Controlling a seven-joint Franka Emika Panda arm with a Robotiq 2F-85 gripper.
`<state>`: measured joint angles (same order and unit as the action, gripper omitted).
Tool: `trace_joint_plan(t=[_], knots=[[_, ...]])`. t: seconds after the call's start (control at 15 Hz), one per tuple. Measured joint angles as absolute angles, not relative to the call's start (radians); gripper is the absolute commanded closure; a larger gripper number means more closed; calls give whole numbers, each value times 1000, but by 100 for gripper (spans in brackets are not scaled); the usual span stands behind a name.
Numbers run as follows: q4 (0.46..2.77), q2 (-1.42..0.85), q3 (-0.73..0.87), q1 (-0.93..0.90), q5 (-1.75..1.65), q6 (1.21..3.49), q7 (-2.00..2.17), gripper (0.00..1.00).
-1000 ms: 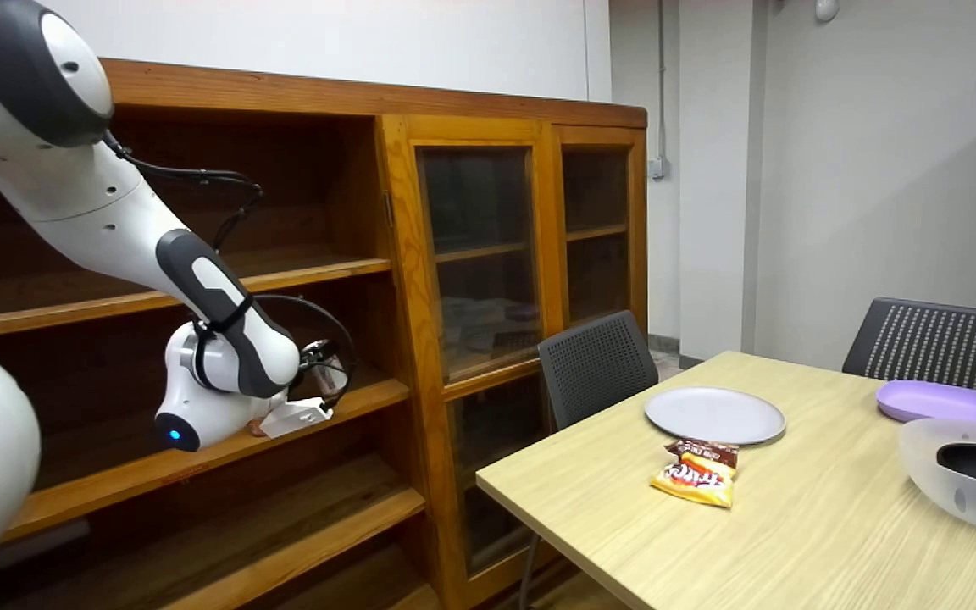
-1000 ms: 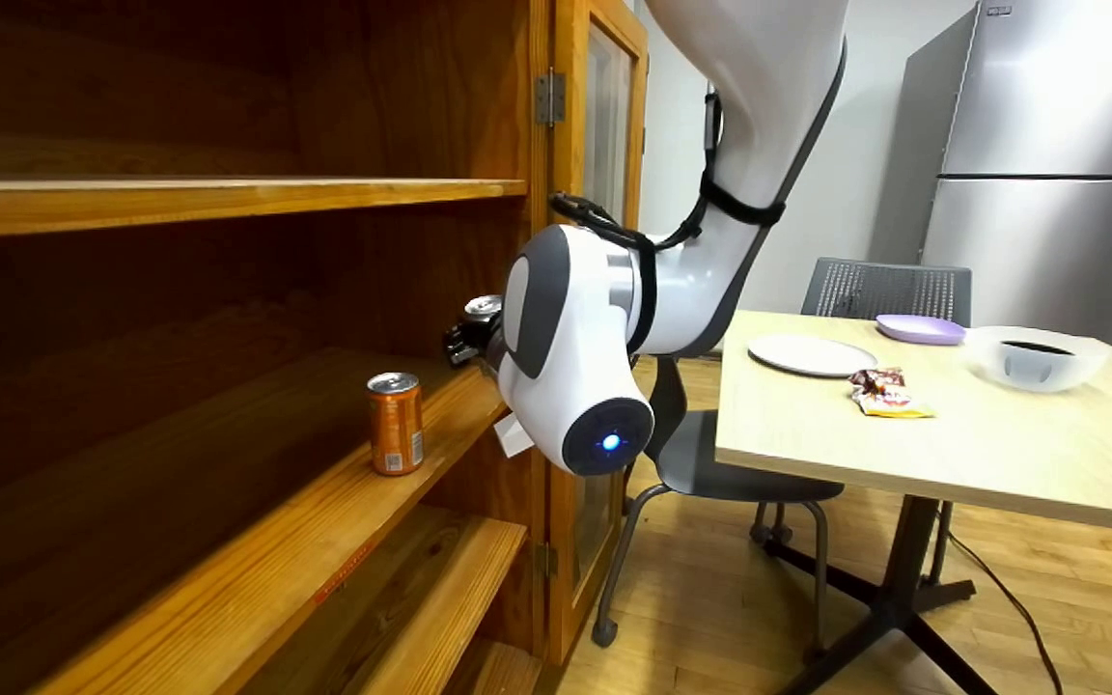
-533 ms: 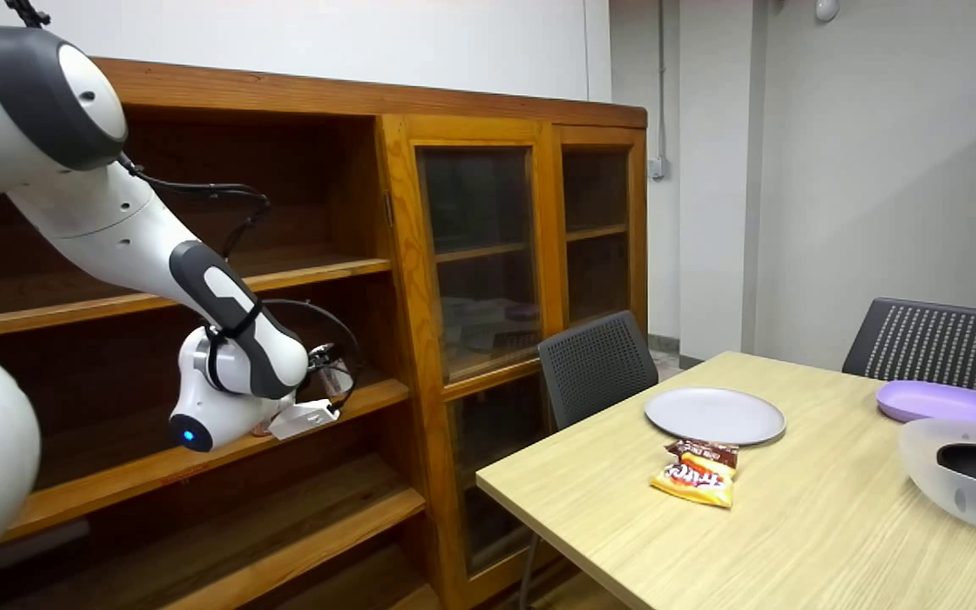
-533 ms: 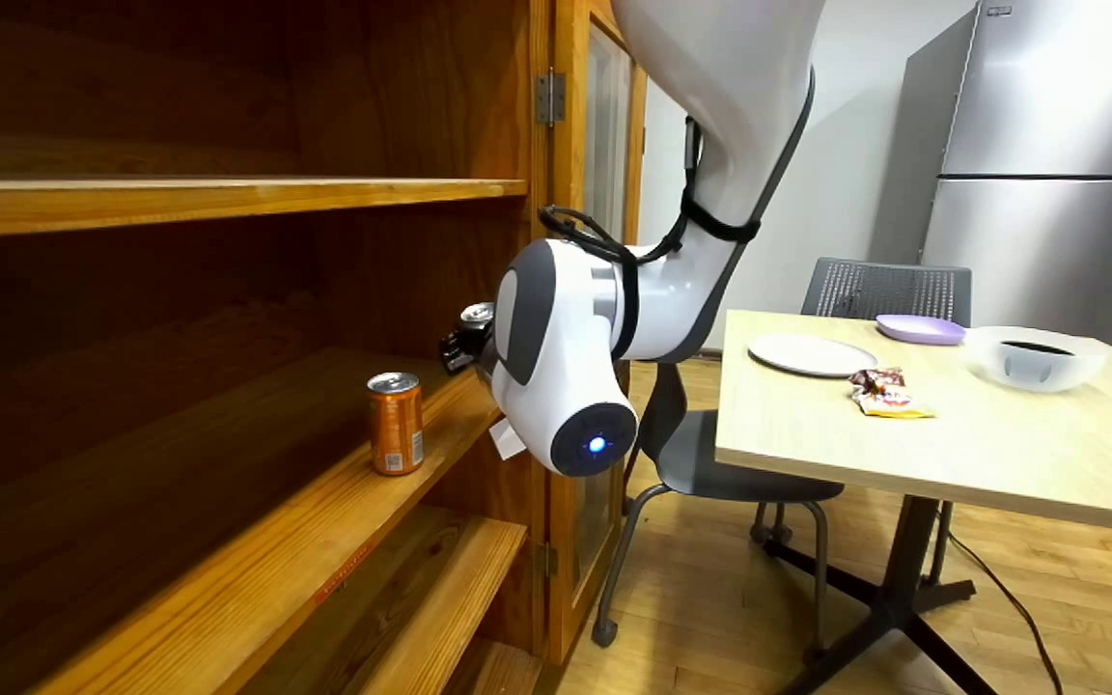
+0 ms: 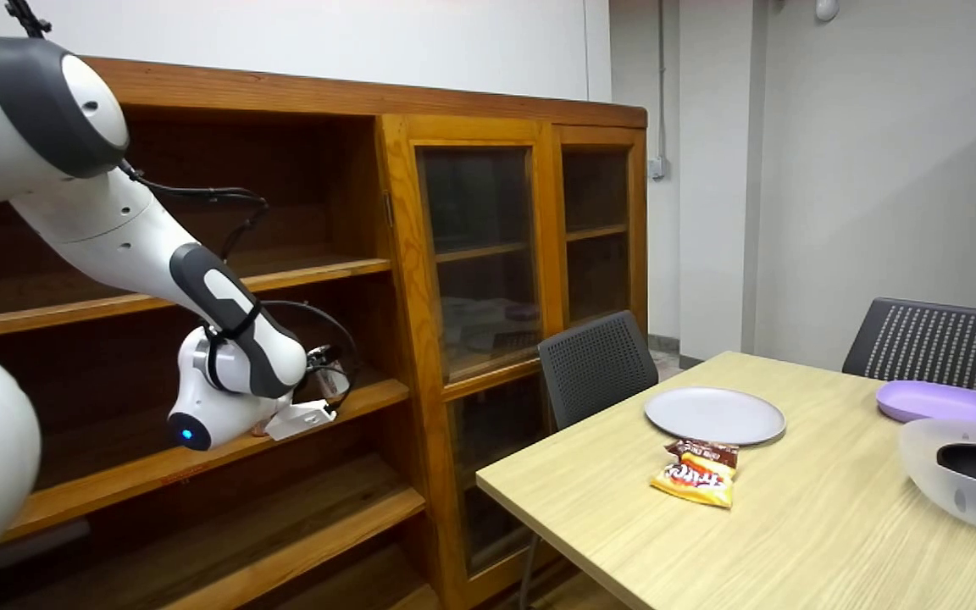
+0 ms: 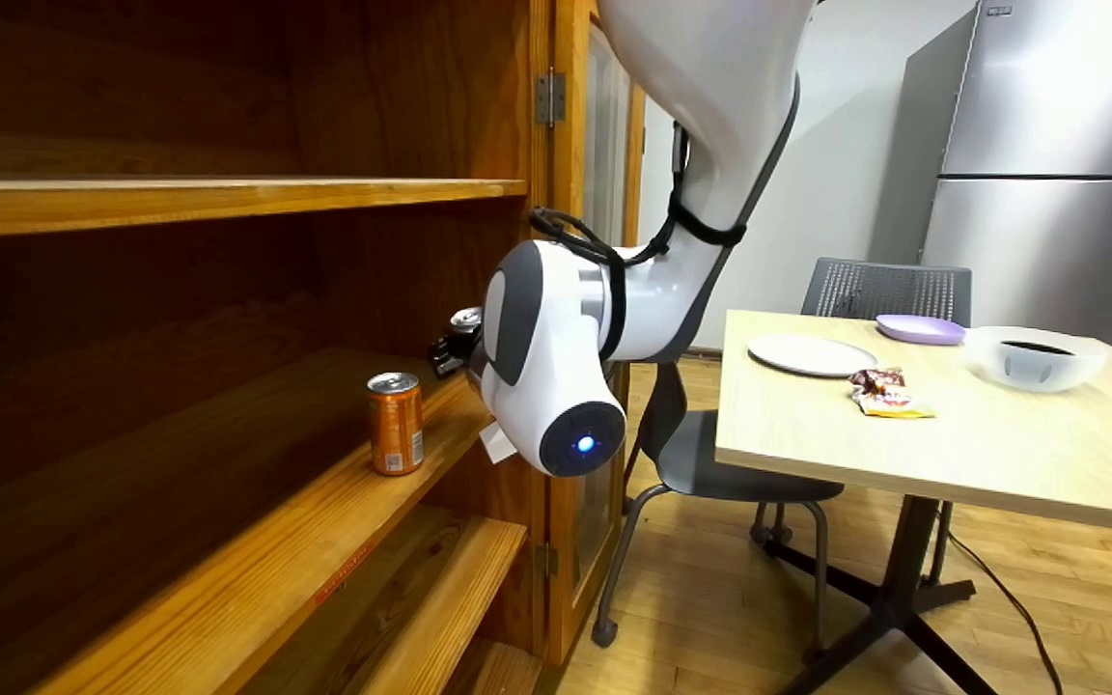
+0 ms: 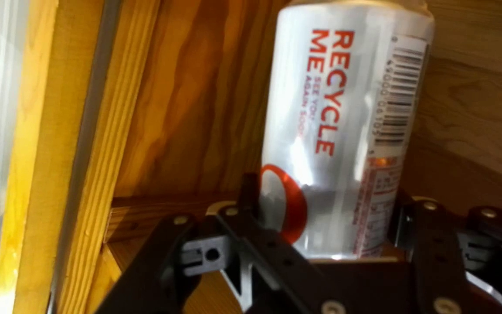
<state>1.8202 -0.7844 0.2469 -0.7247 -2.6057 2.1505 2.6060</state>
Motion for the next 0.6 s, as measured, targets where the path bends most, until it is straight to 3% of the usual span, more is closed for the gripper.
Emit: trace_joint_plan(t=[0.6], knots=[[1815, -796, 247, -733, -2606, 2159, 2606, 60]])
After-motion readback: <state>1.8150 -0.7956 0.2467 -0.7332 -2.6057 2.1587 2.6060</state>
